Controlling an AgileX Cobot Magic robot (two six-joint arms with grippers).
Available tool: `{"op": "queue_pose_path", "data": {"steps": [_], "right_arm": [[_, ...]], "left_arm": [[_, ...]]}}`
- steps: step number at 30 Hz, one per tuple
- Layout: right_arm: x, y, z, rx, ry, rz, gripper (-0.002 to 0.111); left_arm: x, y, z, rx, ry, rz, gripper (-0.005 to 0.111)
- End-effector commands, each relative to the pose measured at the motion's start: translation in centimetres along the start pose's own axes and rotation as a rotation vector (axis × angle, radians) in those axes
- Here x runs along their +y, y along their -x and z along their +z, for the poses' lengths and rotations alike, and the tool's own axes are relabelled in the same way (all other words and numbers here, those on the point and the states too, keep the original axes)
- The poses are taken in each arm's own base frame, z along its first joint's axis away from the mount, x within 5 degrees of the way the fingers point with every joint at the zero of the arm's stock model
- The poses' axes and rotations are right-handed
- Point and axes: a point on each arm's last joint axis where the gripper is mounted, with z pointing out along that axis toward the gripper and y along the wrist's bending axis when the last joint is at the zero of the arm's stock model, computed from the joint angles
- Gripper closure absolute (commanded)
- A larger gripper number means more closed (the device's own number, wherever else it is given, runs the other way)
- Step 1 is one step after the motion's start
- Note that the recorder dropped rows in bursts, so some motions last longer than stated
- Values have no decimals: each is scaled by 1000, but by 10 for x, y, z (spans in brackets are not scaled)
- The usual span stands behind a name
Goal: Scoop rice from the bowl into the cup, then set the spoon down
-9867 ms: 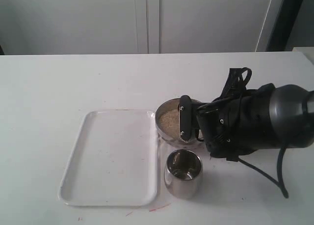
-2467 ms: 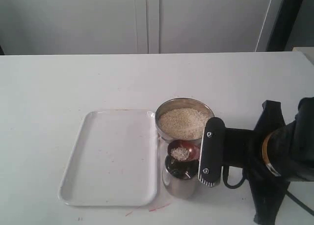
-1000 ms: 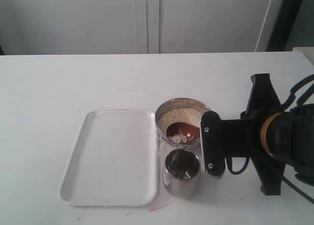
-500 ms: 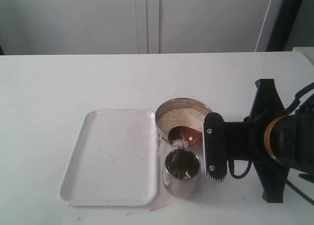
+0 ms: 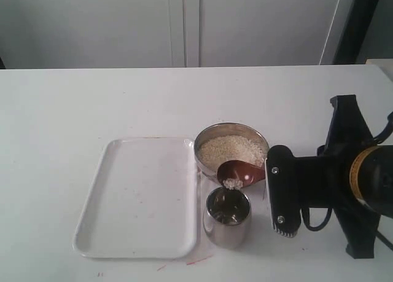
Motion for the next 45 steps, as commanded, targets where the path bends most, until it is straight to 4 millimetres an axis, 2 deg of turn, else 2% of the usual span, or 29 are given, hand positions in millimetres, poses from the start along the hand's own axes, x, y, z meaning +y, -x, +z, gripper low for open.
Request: {"op": "queue_pose_path", "data": {"steps": [1, 33, 45], "right_arm": [[0, 0, -1, -8, -21, -28, 108], [-20, 1, -3, 0, -238, -198, 108], [-17, -3, -3, 36, -200, -170, 108]], "left_arm": [[-1, 2, 0, -8, -9, -6, 92], [-1, 2, 0, -8, -9, -6, 92], [-1, 2, 0, -8, -9, -6, 92]]}}
